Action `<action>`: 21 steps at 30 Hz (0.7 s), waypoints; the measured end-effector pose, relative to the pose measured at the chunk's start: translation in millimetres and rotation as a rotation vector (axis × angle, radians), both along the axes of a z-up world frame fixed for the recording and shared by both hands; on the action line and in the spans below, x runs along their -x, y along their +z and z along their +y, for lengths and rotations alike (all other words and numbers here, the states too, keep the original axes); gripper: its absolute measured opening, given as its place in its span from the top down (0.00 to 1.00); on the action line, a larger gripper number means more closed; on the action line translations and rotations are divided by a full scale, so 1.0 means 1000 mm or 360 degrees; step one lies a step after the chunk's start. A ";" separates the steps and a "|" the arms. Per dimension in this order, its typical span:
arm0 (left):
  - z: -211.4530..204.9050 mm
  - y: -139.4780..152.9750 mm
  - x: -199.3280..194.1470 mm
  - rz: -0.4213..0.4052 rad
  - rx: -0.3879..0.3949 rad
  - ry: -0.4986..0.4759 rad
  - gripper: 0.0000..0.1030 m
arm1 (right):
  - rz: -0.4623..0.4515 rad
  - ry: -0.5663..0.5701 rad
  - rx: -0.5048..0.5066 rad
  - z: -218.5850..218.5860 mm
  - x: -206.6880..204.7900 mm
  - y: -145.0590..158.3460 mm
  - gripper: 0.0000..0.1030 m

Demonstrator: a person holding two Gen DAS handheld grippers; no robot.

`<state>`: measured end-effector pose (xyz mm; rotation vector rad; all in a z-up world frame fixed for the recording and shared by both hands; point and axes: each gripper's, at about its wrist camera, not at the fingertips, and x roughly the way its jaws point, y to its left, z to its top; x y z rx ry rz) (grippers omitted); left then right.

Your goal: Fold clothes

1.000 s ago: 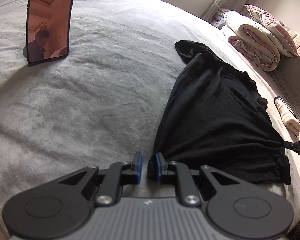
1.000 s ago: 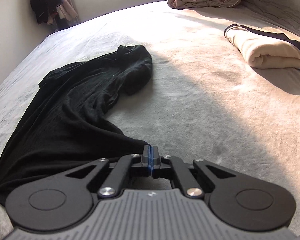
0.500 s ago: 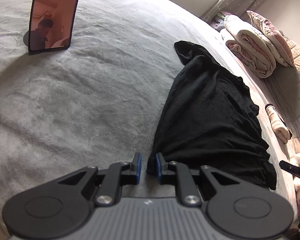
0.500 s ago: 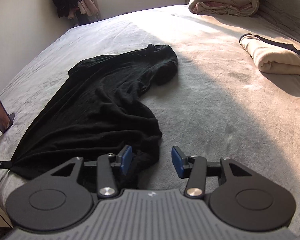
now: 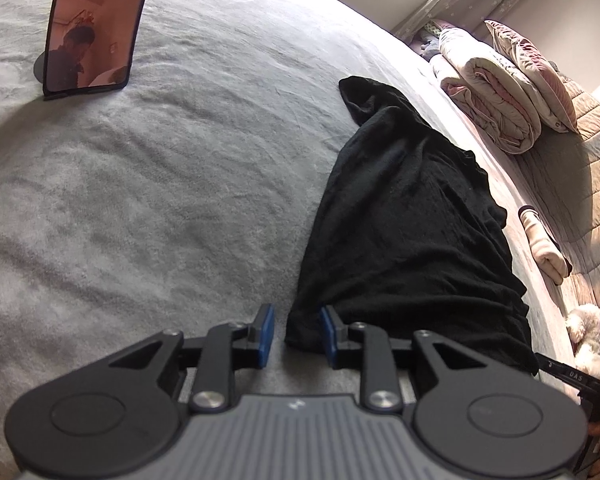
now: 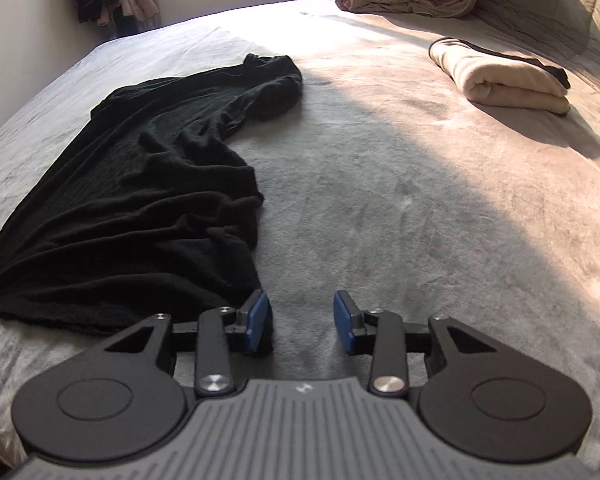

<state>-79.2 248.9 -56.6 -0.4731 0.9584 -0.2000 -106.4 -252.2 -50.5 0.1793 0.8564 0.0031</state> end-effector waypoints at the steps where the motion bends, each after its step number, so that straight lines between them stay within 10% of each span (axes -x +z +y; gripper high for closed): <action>1: 0.001 0.000 -0.001 0.0005 0.0004 -0.0001 0.75 | 0.0009 -0.0036 -0.0042 -0.008 0.003 0.000 0.69; 14: -0.001 -0.003 -0.006 0.0025 0.0049 -0.0062 0.77 | 0.0026 0.0005 -0.0478 0.006 0.001 -0.002 0.60; 17: -0.012 -0.005 -0.005 0.0024 0.0026 -0.0115 0.95 | 0.0045 -0.0002 -0.0475 0.010 -0.002 -0.007 0.93; 21: -0.028 0.003 -0.006 0.0047 0.0027 -0.0180 0.96 | 0.0025 -0.0052 -0.0573 -0.009 0.009 0.005 0.94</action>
